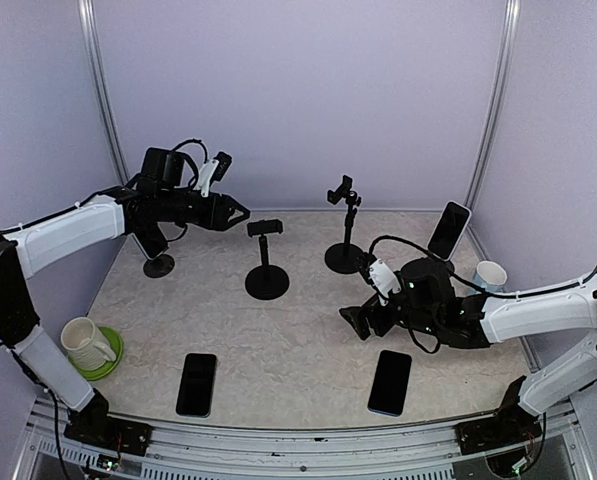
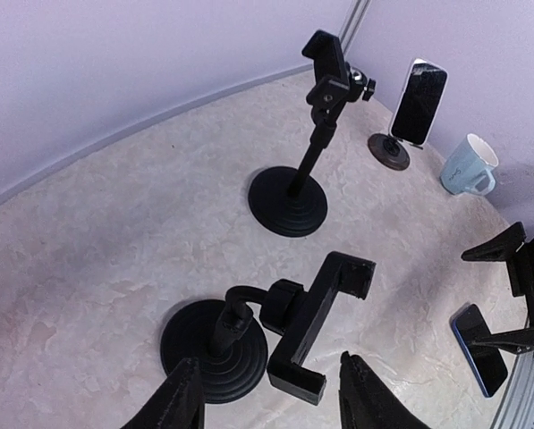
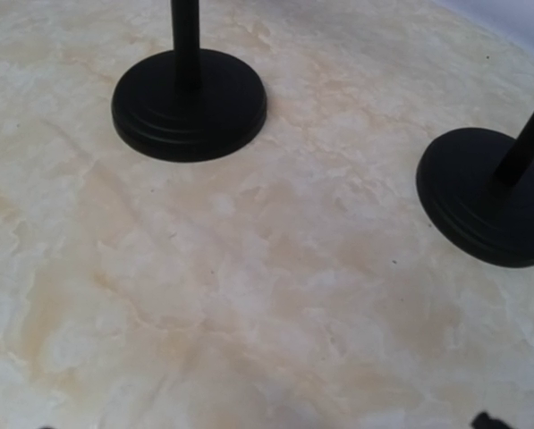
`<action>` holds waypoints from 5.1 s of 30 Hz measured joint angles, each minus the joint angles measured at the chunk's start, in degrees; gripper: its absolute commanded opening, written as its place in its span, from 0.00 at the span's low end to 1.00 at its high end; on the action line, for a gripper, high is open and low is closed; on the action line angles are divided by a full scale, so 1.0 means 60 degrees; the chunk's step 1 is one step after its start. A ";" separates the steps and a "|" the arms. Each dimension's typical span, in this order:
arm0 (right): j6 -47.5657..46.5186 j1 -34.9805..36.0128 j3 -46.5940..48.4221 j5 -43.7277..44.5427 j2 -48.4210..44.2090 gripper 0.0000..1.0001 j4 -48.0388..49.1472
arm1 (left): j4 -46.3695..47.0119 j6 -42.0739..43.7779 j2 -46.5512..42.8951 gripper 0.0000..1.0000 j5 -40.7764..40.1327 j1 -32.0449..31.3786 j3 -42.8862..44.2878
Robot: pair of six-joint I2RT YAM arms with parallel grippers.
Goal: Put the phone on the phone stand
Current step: Move the phone stand to the center of the board, then pick up the phone from the center of the board, then pass from the left arm to the right
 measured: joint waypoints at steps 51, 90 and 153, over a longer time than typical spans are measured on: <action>0.0026 0.0000 0.0095 -0.0441 0.0146 1.00 -0.0055 | -0.2004 -0.8601 -0.4175 0.99 -0.7712 -0.4229 -0.5978; 0.0026 0.0000 0.0102 -0.0506 0.0164 1.00 -0.0055 | -0.1796 -0.9996 -0.2357 0.89 -0.7945 -0.5901 -0.7453; 0.3126 0.0007 0.3228 -0.4579 0.2670 0.99 -0.2885 | 0.0528 -0.5391 0.0328 0.69 -0.8684 -0.7020 -0.4011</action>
